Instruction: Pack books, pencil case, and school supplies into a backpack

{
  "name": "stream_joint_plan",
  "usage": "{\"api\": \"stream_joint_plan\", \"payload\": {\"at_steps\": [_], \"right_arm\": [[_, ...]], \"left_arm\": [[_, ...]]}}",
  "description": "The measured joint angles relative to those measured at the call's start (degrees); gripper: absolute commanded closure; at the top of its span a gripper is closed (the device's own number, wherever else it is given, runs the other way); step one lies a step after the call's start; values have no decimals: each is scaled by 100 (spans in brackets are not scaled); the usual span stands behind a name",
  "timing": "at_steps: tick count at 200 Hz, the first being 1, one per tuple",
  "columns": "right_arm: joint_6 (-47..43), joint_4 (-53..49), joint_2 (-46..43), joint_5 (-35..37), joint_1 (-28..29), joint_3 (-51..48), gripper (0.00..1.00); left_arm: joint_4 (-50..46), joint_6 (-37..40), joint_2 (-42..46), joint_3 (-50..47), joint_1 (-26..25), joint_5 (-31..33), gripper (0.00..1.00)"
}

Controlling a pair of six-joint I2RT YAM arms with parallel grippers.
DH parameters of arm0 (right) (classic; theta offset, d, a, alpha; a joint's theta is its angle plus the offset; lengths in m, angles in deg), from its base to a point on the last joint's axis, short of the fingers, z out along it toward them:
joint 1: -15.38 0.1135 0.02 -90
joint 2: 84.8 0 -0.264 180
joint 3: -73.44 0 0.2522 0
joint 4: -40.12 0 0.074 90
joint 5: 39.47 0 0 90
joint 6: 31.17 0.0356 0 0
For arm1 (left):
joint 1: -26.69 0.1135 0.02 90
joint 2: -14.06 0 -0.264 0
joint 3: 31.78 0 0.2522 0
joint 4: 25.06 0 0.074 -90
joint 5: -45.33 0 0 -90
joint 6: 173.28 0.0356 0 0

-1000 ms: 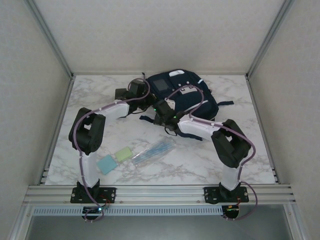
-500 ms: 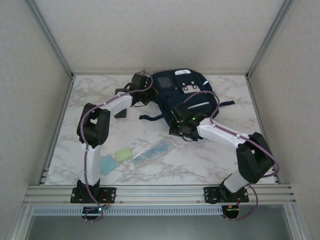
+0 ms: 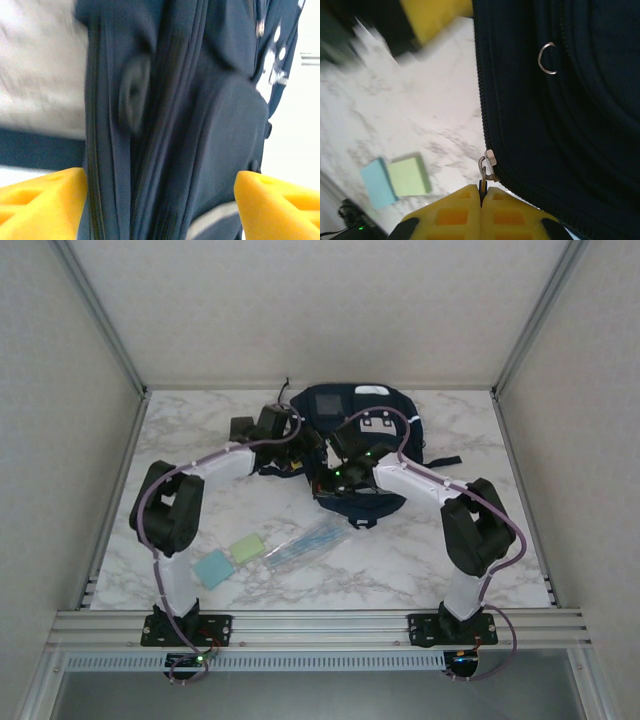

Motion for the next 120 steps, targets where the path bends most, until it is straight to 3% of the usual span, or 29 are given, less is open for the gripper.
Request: {"api": "stream_joint_plan", "payload": {"at_steps": [8,16,37,64,120], "right_arm": [[-4,26,4,-81,0,28,100],[-2,35,4,-160,0,28,100],[22,90,-2,-297,-2,-94,100],[-35,120,-151,-227,-52,-415,100],[-444,-789,-1213,415,-328,-1436,100]], "left_arm": [[173,-105,63,-219,-90,9,36],[302,-223,63,-374,-151,11,50],[494,-439,-63,-461,-168,-9,100],[199,-245,-240,-162,-175,-46,100],[-691,481,-354,527,-46,-175,100]]}}
